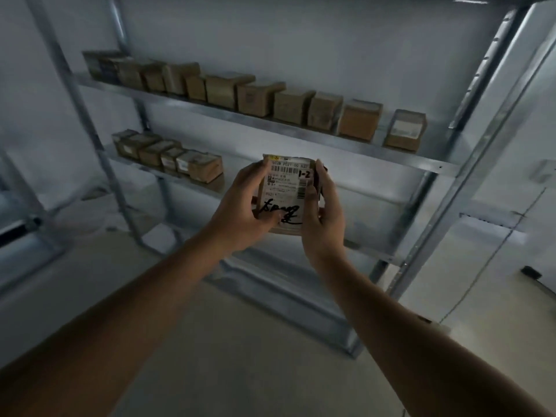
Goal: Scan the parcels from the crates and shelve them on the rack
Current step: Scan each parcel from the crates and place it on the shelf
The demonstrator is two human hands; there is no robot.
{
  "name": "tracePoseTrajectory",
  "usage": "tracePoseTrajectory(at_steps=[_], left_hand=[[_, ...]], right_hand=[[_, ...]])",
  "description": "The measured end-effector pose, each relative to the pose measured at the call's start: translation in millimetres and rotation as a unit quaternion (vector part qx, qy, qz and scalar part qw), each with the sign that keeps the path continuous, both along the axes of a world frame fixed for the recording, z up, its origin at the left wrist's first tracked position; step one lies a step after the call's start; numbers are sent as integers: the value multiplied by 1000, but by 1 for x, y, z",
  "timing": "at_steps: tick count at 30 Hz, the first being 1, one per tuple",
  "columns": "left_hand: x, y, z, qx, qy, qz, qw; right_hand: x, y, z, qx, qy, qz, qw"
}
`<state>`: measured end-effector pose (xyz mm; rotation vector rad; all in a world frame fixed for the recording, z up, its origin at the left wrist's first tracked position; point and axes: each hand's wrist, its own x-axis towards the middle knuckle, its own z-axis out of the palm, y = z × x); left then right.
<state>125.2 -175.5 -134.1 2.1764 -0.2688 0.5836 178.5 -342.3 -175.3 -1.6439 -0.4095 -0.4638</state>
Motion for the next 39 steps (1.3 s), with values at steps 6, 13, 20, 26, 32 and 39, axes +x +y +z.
tracePoseTrajectory(at_steps=[6, 13, 20, 26, 32, 39], left_hand=[[70, 71, -11, 5, 18, 49, 999], [138, 155, -33, -4, 33, 80, 996], [214, 254, -75, -14, 53, 41, 998], [282, 340, -101, -21, 83, -24, 996], [337, 396, -120, 0, 132, -71, 989], [403, 421, -151, -14, 200, -114, 973]], right_hand=[[87, 79, -14, 11, 19, 48, 999], [160, 163, -32, -24, 35, 77, 996], [218, 255, -63, -36, 73, 51, 995], [262, 334, -85, -41, 115, -27, 992], [291, 390, -99, -37, 152, -80, 984], [342, 416, -126, -54, 222, -117, 966]])
